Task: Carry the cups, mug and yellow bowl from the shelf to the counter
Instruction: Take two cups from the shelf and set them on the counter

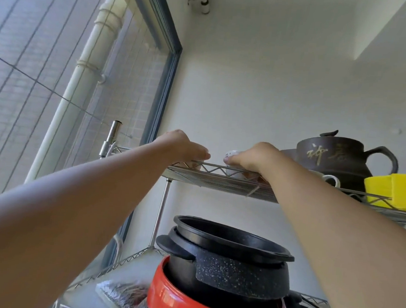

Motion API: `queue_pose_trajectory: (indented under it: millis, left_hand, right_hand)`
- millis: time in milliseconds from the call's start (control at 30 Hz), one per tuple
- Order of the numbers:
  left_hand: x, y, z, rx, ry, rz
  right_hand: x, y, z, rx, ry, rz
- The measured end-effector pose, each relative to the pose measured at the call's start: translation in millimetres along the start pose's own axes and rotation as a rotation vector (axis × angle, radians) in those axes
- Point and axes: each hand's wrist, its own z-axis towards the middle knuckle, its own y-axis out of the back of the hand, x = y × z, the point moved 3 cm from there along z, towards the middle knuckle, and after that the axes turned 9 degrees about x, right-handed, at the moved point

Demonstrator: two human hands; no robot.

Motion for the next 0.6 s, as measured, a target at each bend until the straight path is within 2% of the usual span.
queue_pose_trajectory:
  millis: [167, 300, 400, 600]
  left_hand:
    - [2.2, 2.9, -4.0, -0.049, -0.02, -0.138]
    - [4.2, 16.6, -10.4, -0.113, -0.215, -0.422]
    - [4.6, 29.8, -17.4, -0.141, -0.305, -0.613]
    - [0.7, 32.8, -64.9, 0.003, -0.486, -0.914]
  right_hand:
    - [-0.2, -0.9, -0.1, -0.093, 0.01, 0.117]
    - [0.3, 4.1, -1.5, -0.232, 0.032, 0.256]
    - [3.9, 11.7, -5.9, -0.319, 0.137, 0.435]
    - [-9.3, 22.0, -53.4, -0.337, 0.394, 0.832]
